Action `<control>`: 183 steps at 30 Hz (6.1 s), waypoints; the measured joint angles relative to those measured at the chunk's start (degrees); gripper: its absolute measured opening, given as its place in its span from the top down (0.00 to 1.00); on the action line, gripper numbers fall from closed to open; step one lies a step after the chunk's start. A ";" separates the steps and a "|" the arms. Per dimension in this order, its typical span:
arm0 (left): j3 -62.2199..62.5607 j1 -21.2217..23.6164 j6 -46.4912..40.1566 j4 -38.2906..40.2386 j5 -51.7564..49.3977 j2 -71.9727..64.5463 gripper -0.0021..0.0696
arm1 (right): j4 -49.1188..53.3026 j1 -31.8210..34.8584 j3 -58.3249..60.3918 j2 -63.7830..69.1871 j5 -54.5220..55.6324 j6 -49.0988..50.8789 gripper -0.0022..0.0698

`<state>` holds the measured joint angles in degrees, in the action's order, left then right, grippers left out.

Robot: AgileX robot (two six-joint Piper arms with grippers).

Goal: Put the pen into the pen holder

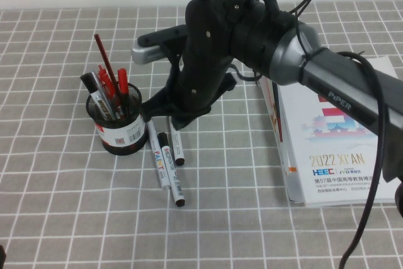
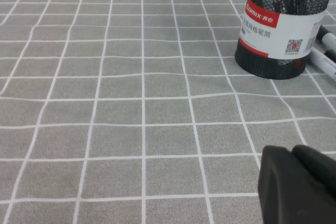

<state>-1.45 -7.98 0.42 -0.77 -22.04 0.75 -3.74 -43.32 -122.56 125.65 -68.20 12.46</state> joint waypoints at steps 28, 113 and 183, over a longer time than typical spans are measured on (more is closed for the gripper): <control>0.00 0.00 0.00 0.00 0.00 0.00 0.98 | -0.87 1.35 -0.60 9.12 7.81 2.52 0.52; 0.00 0.00 0.00 0.00 0.00 0.00 0.98 | 16.34 -3.69 46.80 -12.20 108.12 4.98 0.82; 0.00 0.00 0.00 0.00 0.00 0.00 0.98 | 22.27 -0.63 86.08 -90.70 39.25 4.09 0.99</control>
<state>-1.45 -7.98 0.42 -0.77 -22.04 0.75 18.53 -43.95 -36.48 34.95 -28.96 16.55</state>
